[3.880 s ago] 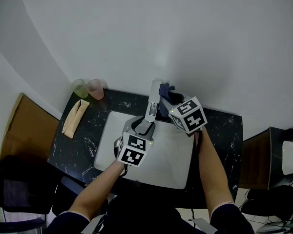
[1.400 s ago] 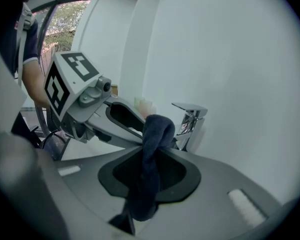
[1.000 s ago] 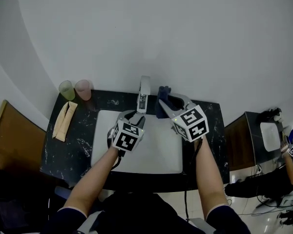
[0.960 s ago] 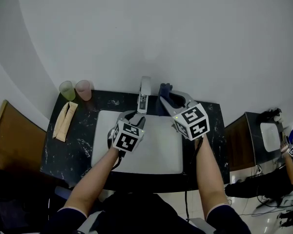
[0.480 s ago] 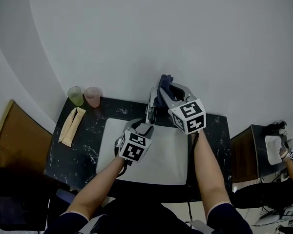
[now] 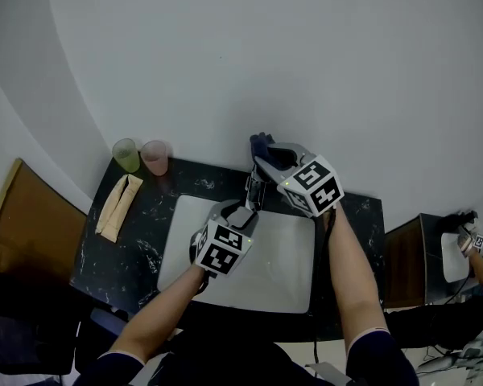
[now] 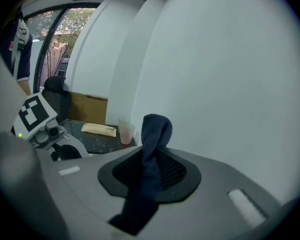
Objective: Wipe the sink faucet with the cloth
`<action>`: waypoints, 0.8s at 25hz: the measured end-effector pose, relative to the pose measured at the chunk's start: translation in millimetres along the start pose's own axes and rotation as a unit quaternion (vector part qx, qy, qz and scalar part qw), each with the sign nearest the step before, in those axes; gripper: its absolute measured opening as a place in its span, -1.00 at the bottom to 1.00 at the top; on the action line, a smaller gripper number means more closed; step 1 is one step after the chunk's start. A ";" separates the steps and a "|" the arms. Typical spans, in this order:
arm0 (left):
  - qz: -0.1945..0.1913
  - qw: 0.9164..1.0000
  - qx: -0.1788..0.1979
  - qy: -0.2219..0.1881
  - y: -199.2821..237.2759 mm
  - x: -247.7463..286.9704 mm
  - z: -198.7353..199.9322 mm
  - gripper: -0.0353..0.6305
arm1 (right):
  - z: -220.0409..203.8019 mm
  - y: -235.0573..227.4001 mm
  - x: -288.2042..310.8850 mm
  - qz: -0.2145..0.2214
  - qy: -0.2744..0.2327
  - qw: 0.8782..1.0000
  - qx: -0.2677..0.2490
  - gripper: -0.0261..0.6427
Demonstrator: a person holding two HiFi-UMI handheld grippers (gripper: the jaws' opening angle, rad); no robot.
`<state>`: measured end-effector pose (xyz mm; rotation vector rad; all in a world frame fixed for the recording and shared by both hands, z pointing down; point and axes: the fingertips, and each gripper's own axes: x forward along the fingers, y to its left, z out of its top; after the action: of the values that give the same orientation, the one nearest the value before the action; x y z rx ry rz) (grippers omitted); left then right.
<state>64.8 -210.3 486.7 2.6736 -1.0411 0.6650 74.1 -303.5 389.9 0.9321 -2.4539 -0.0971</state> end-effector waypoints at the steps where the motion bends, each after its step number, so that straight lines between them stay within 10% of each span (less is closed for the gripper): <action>1: -0.001 1.000 0.000 0.000 -0.9 -0.3 0.2 -0.36 | -0.4 -3.3 3.6 0.005 0.006 1.000 -0.004 -0.67; 20: 0.006 1.000 0.003 -0.003 -5.8 -2.3 1.8 -0.46 | 0.9 -11.8 2.2 0.007 0.012 1.000 0.002 -0.68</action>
<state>67.9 -205.3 483.9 2.6791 -1.0582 0.6631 79.3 -313.9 387.2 0.9119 -2.4395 -0.0745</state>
